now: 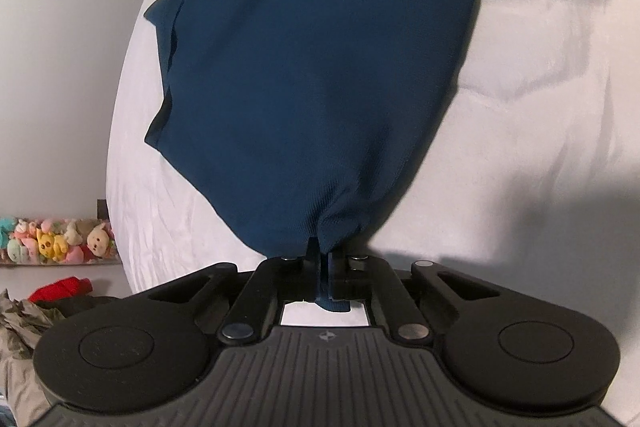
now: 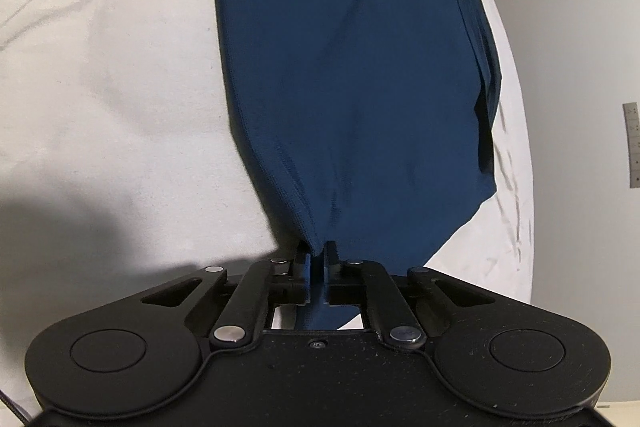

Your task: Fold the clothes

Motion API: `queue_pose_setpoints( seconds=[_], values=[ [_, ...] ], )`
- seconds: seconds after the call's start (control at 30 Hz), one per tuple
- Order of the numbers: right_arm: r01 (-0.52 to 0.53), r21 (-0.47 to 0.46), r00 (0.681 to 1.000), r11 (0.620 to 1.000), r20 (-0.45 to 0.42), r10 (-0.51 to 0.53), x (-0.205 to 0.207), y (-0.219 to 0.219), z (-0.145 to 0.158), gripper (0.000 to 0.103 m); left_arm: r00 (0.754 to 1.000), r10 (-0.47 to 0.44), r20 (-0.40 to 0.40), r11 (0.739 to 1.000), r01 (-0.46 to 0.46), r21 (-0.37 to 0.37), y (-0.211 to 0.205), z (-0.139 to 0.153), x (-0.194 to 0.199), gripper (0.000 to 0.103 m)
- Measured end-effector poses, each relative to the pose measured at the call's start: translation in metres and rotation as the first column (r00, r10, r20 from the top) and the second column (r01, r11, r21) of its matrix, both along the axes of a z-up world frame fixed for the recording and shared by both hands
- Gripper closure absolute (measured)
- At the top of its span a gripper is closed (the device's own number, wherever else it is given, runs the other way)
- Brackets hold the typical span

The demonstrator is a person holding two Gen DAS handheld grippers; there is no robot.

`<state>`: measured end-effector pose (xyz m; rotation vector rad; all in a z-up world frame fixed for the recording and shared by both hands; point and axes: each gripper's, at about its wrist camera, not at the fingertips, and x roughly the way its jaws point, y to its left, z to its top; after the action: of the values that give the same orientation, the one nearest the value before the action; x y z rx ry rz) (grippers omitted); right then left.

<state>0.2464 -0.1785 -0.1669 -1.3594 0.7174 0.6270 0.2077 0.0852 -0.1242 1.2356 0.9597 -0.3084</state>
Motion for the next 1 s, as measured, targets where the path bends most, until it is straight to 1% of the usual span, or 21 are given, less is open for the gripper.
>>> queue_pose_setpoints(
  seconds=[0.17,0.4,0.53,0.6,0.63,0.67,0.8,0.87,1.0],
  values=[
    [-0.004,0.002,1.0,1.0,-0.006,0.004,-0.004,-0.002,0.011,0.102,1.0,-0.016,-0.02,1.0,0.016,-0.003,0.003,0.011,-0.007,0.101],
    [-0.036,-0.025,0.998,0.999,-0.059,0.035,-0.026,-0.008,0.033,0.103,0.997,-0.046,-0.061,0.999,0.044,-0.021,-0.001,0.035,-0.024,0.101],
    [-0.047,-0.034,0.995,0.998,-0.087,0.044,-0.03,-0.008,0.044,0.103,0.993,-0.073,-0.094,0.997,0.071,-0.017,0.0,0.048,-0.047,0.101],
    [-0.05,-0.036,0.993,0.998,-0.106,0.046,-0.036,-0.013,0.058,0.103,0.99,-0.081,-0.114,0.997,0.079,-0.025,0.0,0.053,-0.06,0.101],
    [-0.052,-0.037,0.993,0.998,-0.111,0.048,-0.036,-0.003,0.054,0.103,0.988,-0.089,-0.126,0.996,0.086,-0.028,0.0,0.055,-0.067,0.101],
    [-0.056,-0.037,0.991,0.998,-0.127,0.051,-0.044,0.001,0.053,0.103,0.985,-0.099,-0.14,0.995,0.095,-0.031,0.0,0.057,-0.076,0.101],
    [-0.077,-0.039,0.98,0.996,-0.185,0.069,-0.079,-0.006,0.059,0.103,0.973,-0.132,-0.19,0.991,0.127,-0.039,0.0,0.062,-0.115,0.101],
    [-0.089,-0.038,0.975,0.995,-0.21,0.079,-0.087,-0.009,0.061,0.103,0.967,-0.145,-0.21,0.989,0.14,-0.042,0.0,0.065,-0.136,0.101],
    [-0.102,-0.03,0.963,0.994,-0.253,0.091,-0.112,-0.013,0.067,0.103,0.961,-0.155,-0.23,0.988,0.146,-0.054,0.0,0.071,-0.165,0.101]
  ],
)
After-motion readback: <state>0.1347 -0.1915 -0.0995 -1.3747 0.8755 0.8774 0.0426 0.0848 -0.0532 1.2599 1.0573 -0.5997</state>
